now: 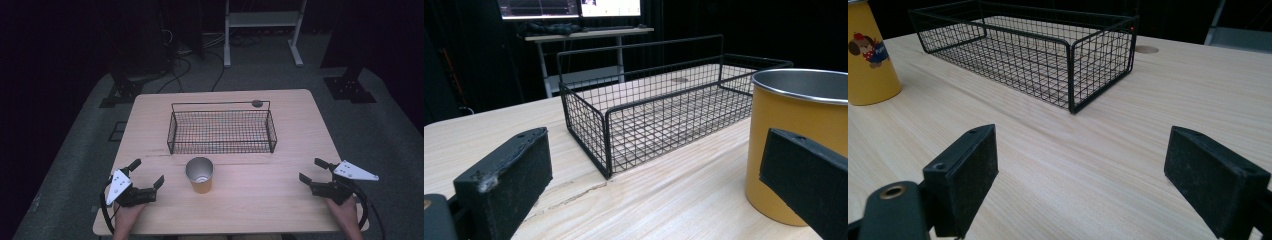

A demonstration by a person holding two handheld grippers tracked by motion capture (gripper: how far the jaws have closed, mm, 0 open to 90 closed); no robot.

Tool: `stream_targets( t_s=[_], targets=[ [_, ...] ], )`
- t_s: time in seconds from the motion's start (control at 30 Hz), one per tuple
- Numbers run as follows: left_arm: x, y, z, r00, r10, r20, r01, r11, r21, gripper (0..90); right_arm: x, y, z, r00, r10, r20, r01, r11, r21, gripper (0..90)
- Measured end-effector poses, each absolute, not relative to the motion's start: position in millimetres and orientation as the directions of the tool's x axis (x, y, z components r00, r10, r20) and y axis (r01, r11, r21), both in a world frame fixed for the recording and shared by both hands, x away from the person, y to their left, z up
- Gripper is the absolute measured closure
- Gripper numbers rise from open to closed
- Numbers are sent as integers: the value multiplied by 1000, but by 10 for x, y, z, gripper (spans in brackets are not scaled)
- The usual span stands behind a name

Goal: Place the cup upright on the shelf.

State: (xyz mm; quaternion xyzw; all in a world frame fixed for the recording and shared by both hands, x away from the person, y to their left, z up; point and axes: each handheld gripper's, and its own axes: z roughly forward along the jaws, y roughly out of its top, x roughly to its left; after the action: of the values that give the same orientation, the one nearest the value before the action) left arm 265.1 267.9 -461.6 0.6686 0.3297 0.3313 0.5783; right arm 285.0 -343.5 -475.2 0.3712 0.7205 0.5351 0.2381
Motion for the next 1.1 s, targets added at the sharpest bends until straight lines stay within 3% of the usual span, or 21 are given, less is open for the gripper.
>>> stream_targets(
  t_s=[1.1],
  targets=[
    [2619,2457,-4610,673,735,79,39,-142,989,0,2848,-3417,-4753,-612,789,48,281,161,946,129]
  ],
)
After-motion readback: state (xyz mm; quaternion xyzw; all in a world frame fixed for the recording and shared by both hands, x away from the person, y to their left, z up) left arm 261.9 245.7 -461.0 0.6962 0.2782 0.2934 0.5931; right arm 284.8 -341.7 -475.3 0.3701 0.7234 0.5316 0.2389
